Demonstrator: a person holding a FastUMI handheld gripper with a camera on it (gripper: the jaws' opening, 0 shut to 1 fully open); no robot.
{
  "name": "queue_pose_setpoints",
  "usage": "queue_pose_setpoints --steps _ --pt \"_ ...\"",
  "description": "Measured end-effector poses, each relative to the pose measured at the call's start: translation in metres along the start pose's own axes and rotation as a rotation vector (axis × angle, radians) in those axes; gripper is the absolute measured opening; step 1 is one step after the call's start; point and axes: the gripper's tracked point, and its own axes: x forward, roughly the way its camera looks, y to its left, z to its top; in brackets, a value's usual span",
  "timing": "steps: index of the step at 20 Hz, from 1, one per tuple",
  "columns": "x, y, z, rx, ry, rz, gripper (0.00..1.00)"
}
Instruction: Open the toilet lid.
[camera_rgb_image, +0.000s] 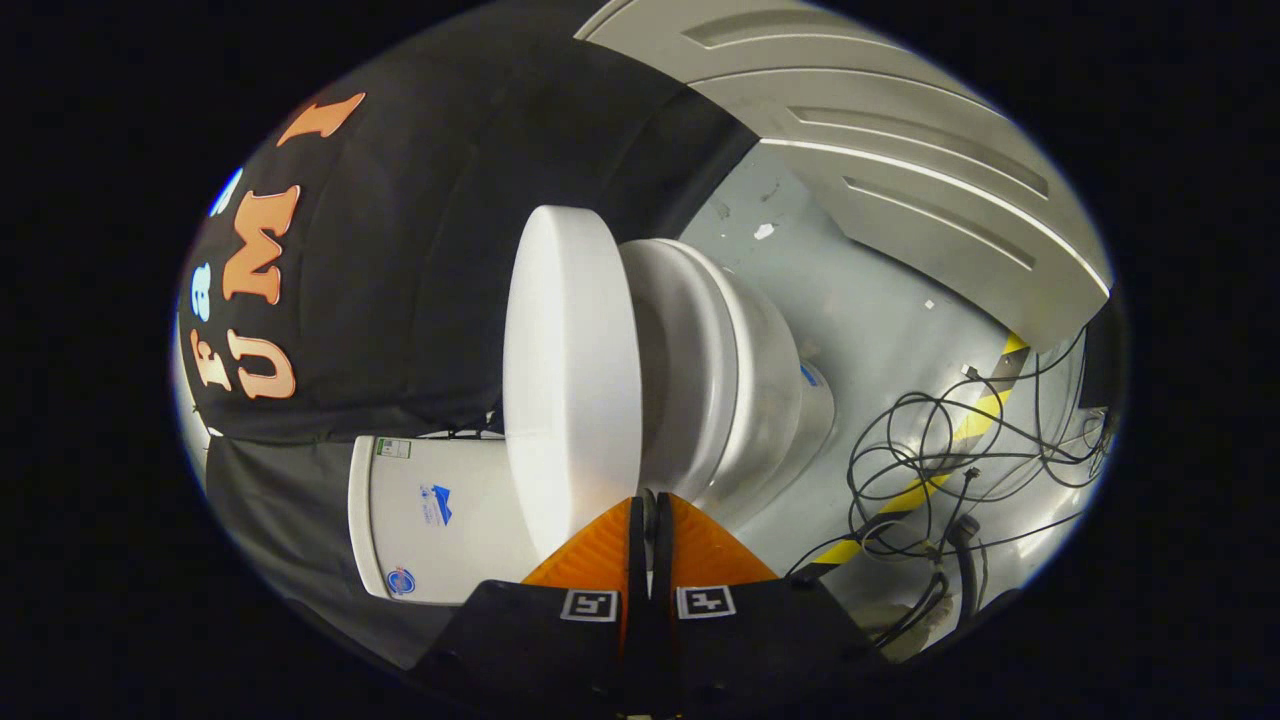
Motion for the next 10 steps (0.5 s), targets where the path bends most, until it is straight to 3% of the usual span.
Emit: queue_pose_setpoints --steps 10 --pt "-0.03 0.071 -0.001 -0.132 -0.088 0.011 0.08"
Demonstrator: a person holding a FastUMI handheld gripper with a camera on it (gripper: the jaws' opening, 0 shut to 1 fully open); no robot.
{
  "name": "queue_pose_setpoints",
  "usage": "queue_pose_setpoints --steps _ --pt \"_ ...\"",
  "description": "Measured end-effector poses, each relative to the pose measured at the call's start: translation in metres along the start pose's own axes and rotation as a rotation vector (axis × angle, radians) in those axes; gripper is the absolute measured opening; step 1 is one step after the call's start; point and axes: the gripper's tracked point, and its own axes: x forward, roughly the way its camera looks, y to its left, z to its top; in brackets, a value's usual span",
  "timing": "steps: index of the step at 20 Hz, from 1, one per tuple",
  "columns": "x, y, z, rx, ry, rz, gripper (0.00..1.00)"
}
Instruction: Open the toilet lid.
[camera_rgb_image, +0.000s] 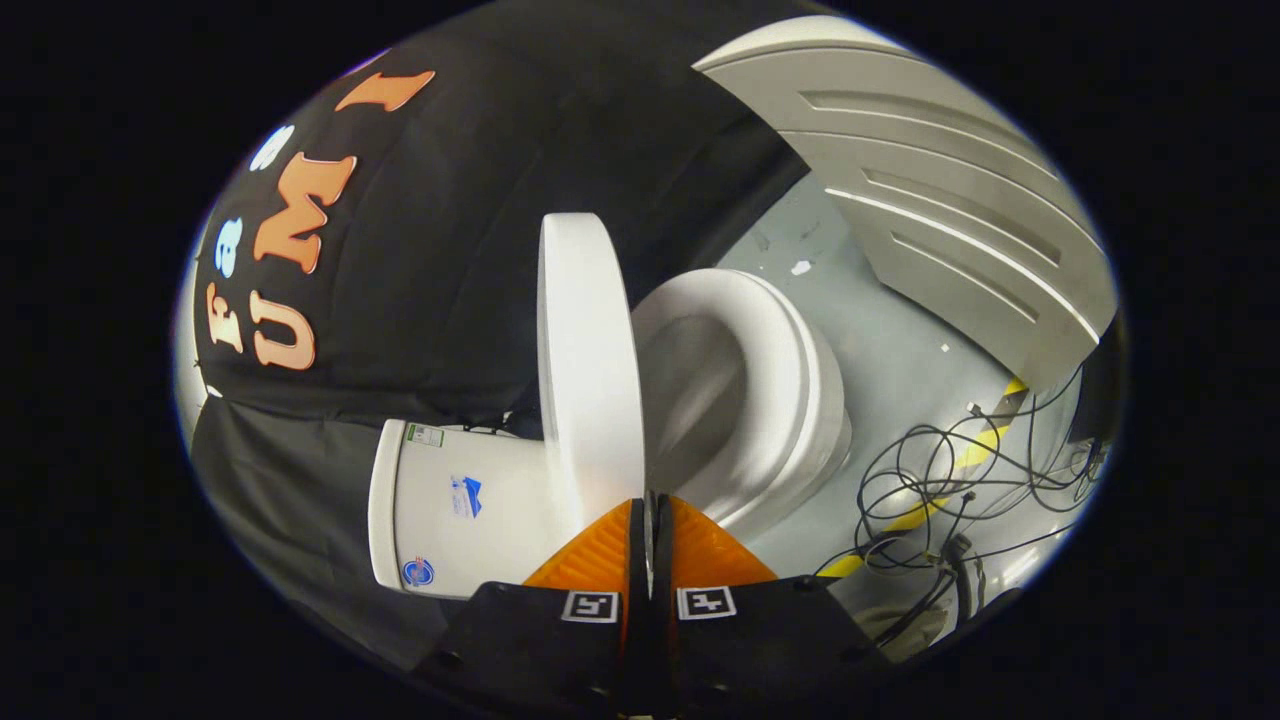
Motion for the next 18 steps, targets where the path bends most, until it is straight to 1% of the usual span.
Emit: queue_pose_setpoints --steps 4,7,18 --pt "-0.01 0.029 -0.002 -0.09 -0.017 -0.021 0.08" --pt "-0.016 0.051 -0.005 -0.11 -0.031 -0.011 0.08" --pt "-0.029 0.113 -0.023 -0.207 -0.068 -0.021 0.08"
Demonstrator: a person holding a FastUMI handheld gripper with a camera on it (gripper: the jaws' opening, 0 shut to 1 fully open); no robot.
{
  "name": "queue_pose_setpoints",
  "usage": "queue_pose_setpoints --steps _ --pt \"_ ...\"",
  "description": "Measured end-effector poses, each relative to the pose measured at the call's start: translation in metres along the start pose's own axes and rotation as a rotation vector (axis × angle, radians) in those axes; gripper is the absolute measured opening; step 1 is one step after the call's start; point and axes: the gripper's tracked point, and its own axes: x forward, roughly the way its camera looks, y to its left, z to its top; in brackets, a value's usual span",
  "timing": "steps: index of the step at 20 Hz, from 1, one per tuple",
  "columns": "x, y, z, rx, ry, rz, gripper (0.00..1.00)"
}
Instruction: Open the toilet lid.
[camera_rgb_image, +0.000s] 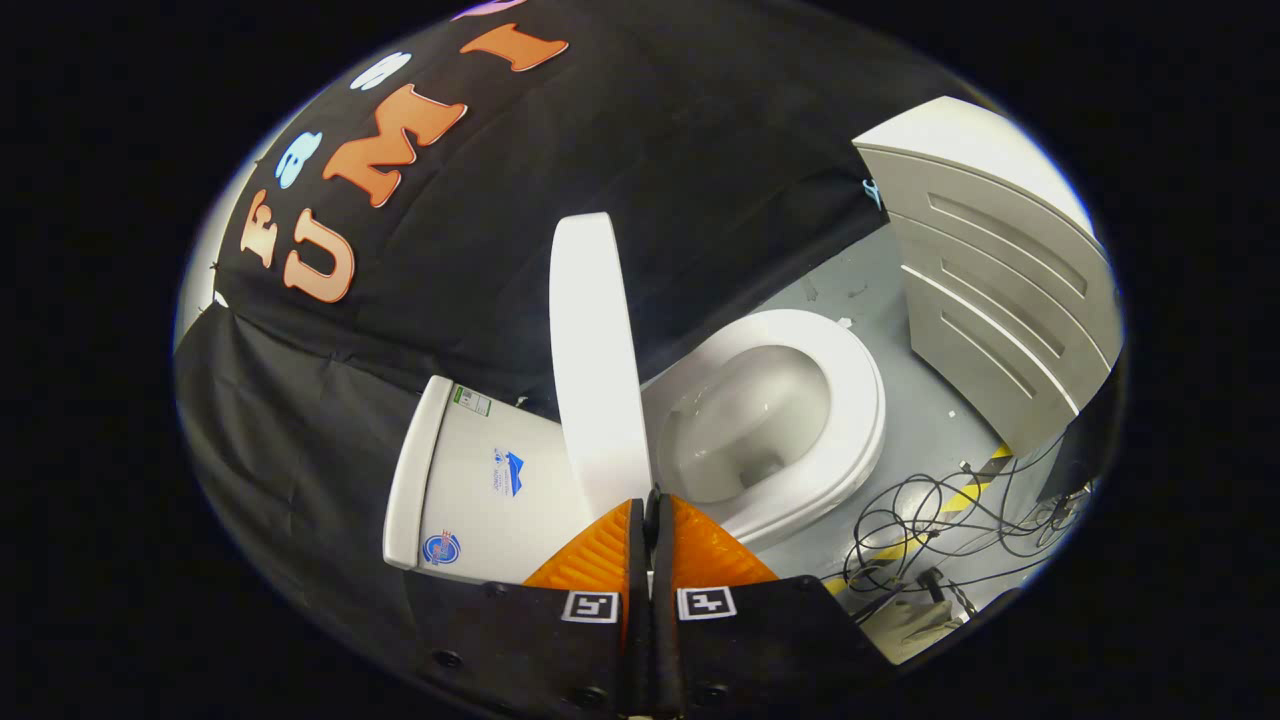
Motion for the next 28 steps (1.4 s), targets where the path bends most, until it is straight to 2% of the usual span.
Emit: queue_pose_setpoints --steps 14,28 --pt "-0.007 0.087 -0.018 -0.186 -0.048 -0.102 0.08" --pt "0.003 0.167 -0.059 -0.368 -0.117 -0.168 0.08"
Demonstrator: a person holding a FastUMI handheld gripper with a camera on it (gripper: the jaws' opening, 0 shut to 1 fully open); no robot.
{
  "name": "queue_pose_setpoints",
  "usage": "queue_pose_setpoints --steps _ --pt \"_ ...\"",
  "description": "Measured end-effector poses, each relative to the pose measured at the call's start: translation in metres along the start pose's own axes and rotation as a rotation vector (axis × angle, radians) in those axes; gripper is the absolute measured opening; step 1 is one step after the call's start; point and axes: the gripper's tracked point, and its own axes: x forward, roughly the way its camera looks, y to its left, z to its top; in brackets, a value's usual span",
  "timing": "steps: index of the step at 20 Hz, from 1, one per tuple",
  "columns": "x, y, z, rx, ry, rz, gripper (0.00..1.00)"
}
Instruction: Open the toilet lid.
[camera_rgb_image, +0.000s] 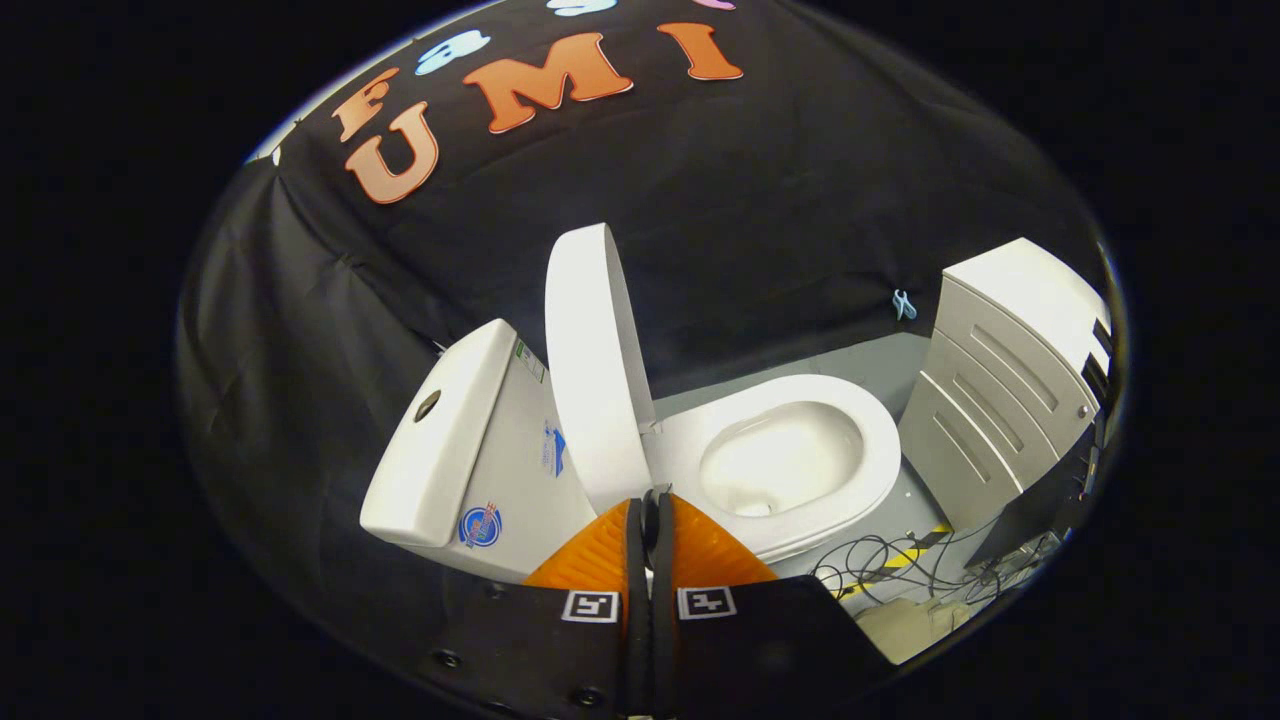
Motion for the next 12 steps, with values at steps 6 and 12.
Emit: queue_pose_setpoints --steps 6,12 --pt "0.001 0.03 -0.009 -0.084 -0.012 0.0 0.08" --pt "0.004 0.068 -0.023 -0.193 -0.011 0.024 0.08"
